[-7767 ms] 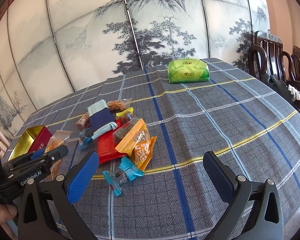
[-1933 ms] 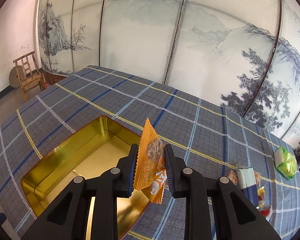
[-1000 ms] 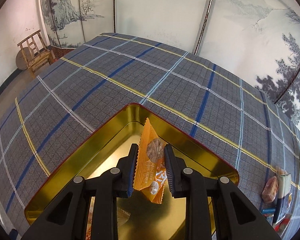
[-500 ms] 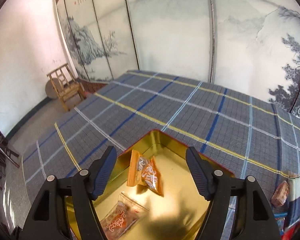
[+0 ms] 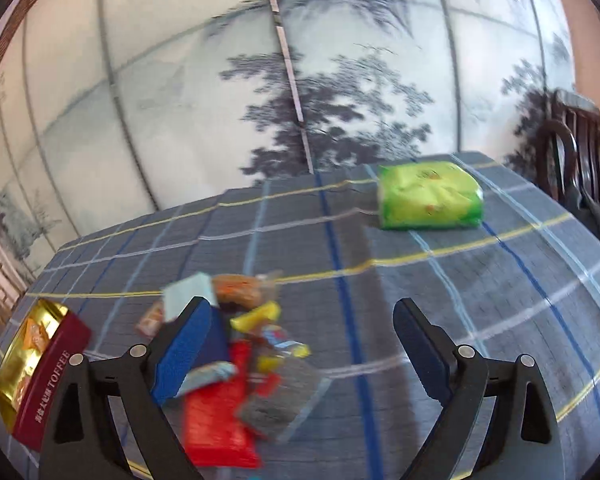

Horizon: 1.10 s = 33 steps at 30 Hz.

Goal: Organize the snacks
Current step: 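Grasp the teal-wrapped candy with the left tool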

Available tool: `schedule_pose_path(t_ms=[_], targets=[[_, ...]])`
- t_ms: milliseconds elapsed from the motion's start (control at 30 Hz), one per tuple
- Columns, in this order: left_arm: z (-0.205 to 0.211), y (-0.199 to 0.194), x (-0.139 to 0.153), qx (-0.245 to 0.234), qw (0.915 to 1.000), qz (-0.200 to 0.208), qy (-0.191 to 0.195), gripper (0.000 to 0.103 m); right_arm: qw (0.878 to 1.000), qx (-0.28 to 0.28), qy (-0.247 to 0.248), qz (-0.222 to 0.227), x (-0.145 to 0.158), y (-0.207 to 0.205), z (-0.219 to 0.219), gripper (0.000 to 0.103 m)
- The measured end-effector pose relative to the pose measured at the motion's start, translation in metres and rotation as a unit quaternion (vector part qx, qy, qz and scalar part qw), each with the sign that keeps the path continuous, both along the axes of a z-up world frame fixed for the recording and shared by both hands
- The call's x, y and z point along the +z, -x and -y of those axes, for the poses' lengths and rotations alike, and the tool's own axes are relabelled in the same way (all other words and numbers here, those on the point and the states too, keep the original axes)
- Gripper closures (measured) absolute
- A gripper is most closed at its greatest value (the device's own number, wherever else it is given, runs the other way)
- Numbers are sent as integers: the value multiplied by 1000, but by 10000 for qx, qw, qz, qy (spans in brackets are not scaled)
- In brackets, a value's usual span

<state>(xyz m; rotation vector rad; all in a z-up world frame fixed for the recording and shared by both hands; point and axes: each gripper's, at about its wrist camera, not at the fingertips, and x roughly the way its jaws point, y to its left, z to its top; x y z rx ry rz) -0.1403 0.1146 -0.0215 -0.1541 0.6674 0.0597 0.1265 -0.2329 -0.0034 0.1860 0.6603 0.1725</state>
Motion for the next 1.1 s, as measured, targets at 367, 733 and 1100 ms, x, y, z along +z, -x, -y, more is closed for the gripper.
schedule_pose_path(t_ms=[367,733,1100], targets=[[164,-106,-7,-1915,9804,-403,-245,21,9764,-213,-2119,-359,-46,7,110,5],[262,-182,-38,-2998,9439,-998,-959,30,9564,-326,-2899,-127,-50,19,135,4],[262,-168,-31,-3071,9460,-766,-705,75,9541,-228,-2985,-121,-51,16,134,3]])
